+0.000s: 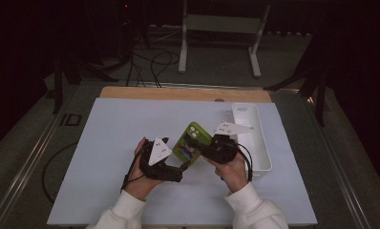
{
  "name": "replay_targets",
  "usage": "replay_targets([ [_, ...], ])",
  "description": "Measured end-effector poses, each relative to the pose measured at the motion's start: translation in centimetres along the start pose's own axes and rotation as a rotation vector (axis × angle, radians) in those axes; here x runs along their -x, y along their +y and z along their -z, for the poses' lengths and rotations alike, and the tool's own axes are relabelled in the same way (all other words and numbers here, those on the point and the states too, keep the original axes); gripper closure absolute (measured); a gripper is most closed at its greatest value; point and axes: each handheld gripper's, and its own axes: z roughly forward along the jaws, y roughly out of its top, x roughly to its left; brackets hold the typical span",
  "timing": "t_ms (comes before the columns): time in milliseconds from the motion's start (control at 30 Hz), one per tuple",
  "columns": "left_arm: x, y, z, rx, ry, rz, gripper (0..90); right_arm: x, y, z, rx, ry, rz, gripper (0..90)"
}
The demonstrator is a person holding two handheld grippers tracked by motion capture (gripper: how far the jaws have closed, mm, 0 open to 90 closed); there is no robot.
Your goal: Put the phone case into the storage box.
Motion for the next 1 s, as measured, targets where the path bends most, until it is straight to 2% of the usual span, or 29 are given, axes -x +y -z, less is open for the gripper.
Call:
replay_targets([
  [367, -0.5, 0.0, 0.2, 0.007, -0.065, 0.037, 0.8, -0.1, 0.4, 1.0, -0.008, 0.031, 0.027, 88.7],
  [500, -0.7, -0.1, 0.3, 0.010, -0.104, 0.049, 0.8, -0.2, 0.6, 1.3, -0.010, 0.046, 0.038, 88.7],
  [633, -0.7, -0.1, 0.3, 0.008, -0.148, 0.048, 2.1, -0.2, 0.8, 1.5, -0.014, 0.061, 0.052, 88.7],
  [833, -0.4, -0.3, 0.0, -0.012, -0.183, 0.036, 4.8, -0.3, 0.9, 1.7, -0.022, 0.087, 0.067, 88.7],
  [1000, -0.5, -0.3, 0.0, -0.008, -0.213, 0.045, 5.9, -0.5, 1.0, 1.8, -0.036, 0.106, 0.083, 88.7],
])
